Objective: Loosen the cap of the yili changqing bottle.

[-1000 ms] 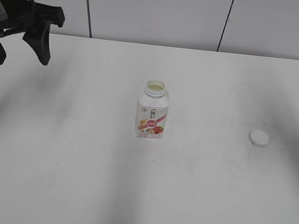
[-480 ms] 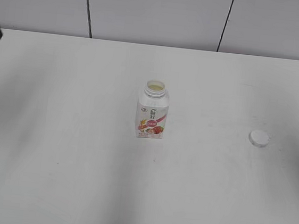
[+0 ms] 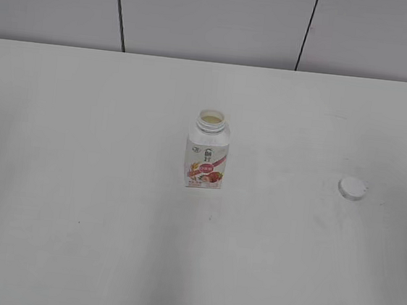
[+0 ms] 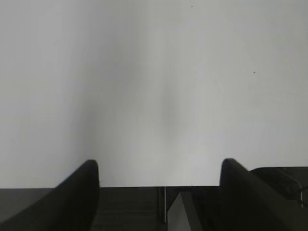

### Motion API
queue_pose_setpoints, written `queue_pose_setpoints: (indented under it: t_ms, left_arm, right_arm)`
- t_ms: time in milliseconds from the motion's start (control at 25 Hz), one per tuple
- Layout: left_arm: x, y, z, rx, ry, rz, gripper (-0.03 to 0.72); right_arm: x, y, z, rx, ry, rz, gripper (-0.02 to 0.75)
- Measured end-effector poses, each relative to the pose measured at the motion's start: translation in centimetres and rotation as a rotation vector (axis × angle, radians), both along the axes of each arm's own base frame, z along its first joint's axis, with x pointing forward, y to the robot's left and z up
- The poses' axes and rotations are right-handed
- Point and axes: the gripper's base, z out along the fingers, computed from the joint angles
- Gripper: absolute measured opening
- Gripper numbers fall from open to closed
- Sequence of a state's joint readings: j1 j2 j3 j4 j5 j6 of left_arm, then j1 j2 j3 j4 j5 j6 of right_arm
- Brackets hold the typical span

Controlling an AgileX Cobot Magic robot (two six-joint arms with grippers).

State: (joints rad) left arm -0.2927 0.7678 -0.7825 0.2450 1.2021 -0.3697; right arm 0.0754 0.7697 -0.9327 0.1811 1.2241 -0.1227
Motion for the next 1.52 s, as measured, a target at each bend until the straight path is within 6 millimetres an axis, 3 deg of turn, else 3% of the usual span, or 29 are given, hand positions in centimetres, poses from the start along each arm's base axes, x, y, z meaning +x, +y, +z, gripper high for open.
queue_pose_setpoints:
  t_ms: [400,680,920,1280,1520]
  left_arm:
    - [-9.6,2.9,0.7,-0.108,-0.389,-0.008,0.463]
    - [-13.0,3.9,0.6,-0.085,-0.551,-0.088,0.463]
    - [-14.2,4.2,-0.5,-0.094,-0.604,-0.097,0.463]
    - [-12.9,3.7,-2.9,-0.062,-0.532,-0.133,0.463]
    - [-12.3,3.3,-2.7,-0.075,-0.604,-0.158,0.463]
  right_arm:
    - [-5.0,-0.4,-3.9,0.004,-0.036,0.0,0.582]
    - [-7.7,-0.6,-5.2,0.008,-0.123,0.001,0.582]
    - [-9.7,-0.8,-6.6,0.007,-0.197,0.007,0.582]
    - [-12.5,-1.0,-7.5,0.01,-0.354,0.005,0.582]
    - [-13.3,-1.1,-7.6,0.01,-0.404,0.003,0.582]
